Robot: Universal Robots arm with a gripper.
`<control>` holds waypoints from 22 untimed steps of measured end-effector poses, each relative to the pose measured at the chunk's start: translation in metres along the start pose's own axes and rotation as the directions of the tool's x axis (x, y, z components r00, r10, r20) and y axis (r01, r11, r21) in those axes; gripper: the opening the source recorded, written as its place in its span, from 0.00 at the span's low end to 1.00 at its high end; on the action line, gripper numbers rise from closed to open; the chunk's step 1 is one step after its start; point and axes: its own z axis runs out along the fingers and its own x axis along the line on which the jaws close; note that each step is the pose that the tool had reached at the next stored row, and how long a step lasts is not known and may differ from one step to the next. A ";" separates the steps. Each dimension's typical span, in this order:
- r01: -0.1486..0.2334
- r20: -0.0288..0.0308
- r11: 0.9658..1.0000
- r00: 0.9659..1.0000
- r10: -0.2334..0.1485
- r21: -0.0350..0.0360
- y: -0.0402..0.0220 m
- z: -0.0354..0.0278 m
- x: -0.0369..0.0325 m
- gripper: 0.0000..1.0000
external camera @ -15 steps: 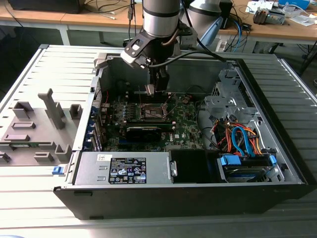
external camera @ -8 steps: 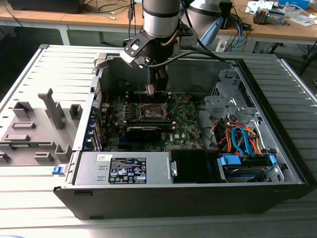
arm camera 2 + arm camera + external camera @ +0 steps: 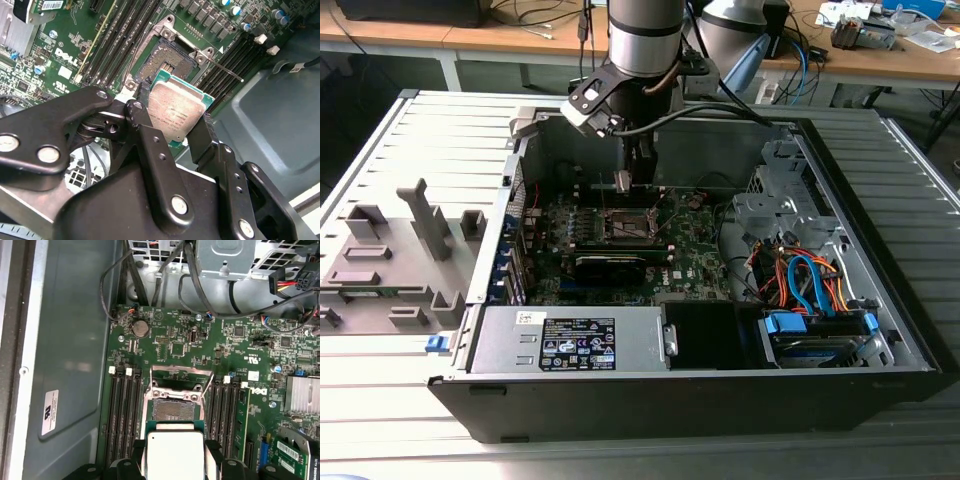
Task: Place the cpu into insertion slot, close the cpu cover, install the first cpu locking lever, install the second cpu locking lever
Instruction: 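Place the cpu into insertion slot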
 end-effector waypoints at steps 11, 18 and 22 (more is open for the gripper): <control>-0.059 0.000 0.998 0.998 0.059 -0.001 0.0000 0.0010 0.0000 0.55; -0.060 0.025 0.998 0.998 0.060 0.000 0.0000 0.0016 -0.0001 0.55; -0.060 0.025 0.998 0.998 0.060 0.000 0.0000 0.0032 -0.0001 0.55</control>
